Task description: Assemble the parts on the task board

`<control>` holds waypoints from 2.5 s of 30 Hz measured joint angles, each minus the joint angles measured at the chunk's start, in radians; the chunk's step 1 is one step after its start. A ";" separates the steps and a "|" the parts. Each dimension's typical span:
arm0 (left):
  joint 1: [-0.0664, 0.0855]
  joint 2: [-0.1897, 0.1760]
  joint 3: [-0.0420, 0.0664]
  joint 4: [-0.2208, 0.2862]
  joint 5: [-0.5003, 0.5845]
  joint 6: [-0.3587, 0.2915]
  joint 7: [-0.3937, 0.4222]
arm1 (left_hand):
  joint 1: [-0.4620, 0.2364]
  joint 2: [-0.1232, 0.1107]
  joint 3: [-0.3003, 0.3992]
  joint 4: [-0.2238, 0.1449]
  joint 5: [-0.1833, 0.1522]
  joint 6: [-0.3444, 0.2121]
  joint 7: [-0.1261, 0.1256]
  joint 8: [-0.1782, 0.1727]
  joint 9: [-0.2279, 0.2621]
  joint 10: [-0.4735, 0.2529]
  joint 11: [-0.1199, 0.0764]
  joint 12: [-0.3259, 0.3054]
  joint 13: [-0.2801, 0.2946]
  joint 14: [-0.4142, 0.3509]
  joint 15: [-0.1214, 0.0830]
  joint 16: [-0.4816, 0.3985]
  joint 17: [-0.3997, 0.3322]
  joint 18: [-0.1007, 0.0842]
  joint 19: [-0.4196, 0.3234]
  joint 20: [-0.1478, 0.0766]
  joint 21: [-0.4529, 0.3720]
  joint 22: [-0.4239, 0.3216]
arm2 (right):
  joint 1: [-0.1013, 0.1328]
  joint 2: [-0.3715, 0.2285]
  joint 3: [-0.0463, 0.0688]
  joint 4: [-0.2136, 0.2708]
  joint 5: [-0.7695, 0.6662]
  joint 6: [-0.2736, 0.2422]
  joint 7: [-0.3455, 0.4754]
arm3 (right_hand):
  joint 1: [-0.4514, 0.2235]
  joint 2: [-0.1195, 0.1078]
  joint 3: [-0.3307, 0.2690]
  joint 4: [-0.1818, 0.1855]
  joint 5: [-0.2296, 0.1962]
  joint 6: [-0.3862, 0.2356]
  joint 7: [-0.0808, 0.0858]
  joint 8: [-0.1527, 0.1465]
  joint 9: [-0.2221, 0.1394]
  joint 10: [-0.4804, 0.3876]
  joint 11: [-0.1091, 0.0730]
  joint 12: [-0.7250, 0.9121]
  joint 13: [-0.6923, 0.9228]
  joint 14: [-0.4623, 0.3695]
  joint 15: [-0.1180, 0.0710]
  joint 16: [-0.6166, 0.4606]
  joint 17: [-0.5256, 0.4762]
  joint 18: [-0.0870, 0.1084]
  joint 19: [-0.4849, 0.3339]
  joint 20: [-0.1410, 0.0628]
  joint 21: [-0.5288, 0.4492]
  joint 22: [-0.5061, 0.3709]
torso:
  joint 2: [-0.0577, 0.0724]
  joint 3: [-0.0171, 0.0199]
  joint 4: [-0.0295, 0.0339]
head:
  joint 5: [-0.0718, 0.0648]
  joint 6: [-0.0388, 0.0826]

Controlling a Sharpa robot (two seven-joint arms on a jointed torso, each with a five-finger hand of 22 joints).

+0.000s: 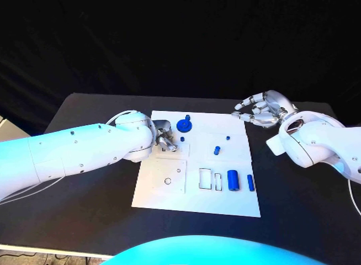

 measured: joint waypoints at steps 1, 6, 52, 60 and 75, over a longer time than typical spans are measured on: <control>0.000 0.000 0.000 0.000 -0.001 0.000 0.000 | 0.000 0.000 0.000 0.000 0.000 0.001 -0.001 0.000 0.000 0.000 0.000 0.000 0.000 0.000 0.000 0.000 0.000 0.000 0.000 0.000 0.000 0.000 | 0.000 0.000 0.000 0.000 0.000 0.000 0.000 | 0.000 0.000 0.000 0.000 0.000 0.000 0.000 0.000 0.000 0.000 0.000 0.000 0.000 0.000 0.000 0.000 0.000 0.000 0.000 0.000 0.000 0.000 | 0.000 0.0000 0.0000 | -0.001 0.000; 0.000 0.000 0.000 0.001 -0.003 0.002 0.000 | 0.000 0.000 0.000 0.000 0.000 0.001 -0.001 0.000 0.000 0.000 0.000 0.000 -0.002 0.000 0.000 0.000 0.000 0.000 0.000 0.000 0.000 0.000 | 0.000 0.000 0.000 -0.001 0.000 0.000 0.000 | 0.000 0.000 0.000 0.000 0.000 0.000 0.000 0.000 0.000 0.000 0.000 0.000 0.000 0.000 0.000 0.000 0.000 0.000 0.000 0.000 0.000 0.000 | 0.000 -0.0006 -0.0001 | -0.002 0.000; 0.001 0.006 0.002 -0.026 0.042 0.022 -0.001 | -0.136 -0.030 0.081 -0.075 -0.010 0.039 -0.035 -0.002 0.008 -0.004 -0.004 -0.003 0.001 0.004 -0.004 0.000 0.000 0.000 -0.004 -0.004 0.000 0.000 | -0.001 -0.003 0.000 -0.002 0.001 0.000 -0.001 | -0.004 0.004 0.000 0.000 0.000 0.000 0.000 0.000 -0.002 0.000 0.000 0.000 0.001 0.000 0.000 0.000 0.000 0.000 0.000 0.000 0.000 0.000 | 0.000 0.0012 -0.0003 | -0.004 -0.004; 0.001 0.010 0.002 -0.033 0.045 0.023 -0.001 | -0.137 -0.029 0.062 -0.057 -0.010 0.053 -0.049 -0.002 0.010 -0.006 -0.006 -0.003 0.002 0.004 -0.004 0.000 0.000 0.000 -0.004 -0.004 -0.004 0.000 | -0.001 -0.004 0.000 -0.002 0.001 -0.001 -0.001 | -0.004 0.004 0.000 0.000 0.000 0.000 0.000 0.000 -0.002 0.000 0.000 0.000 0.000 0.000 0.000 0.000 0.000 0.000 0.000 0.000 0.000 0.000 | 0.001 0.0008 -0.0006 | -0.005 -0.006; 0.001 0.021 0.002 -0.052 0.048 0.035 -0.003 | -0.152 -0.022 -0.023 -0.007 -0.009 0.062 -0.054 0.003 0.008 -0.006 -0.006 -0.003 0.007 0.004 -0.004 0.000 -0.001 0.000 -0.004 -0.004 -0.004 0.000 | -0.001 -0.006 0.000 0.002 0.000 -0.001 -0.001 | -0.009 0.000 0.000 0.000 0.000 0.000 0.000 0.000 -0.002 0.000 0.000 0.000 0.000 0.000 0.000 0.000 0.000 0.000 0.000 0.000 0.000 0.000 | 0.001 0.0012 -0.0012 | -0.009 -0.004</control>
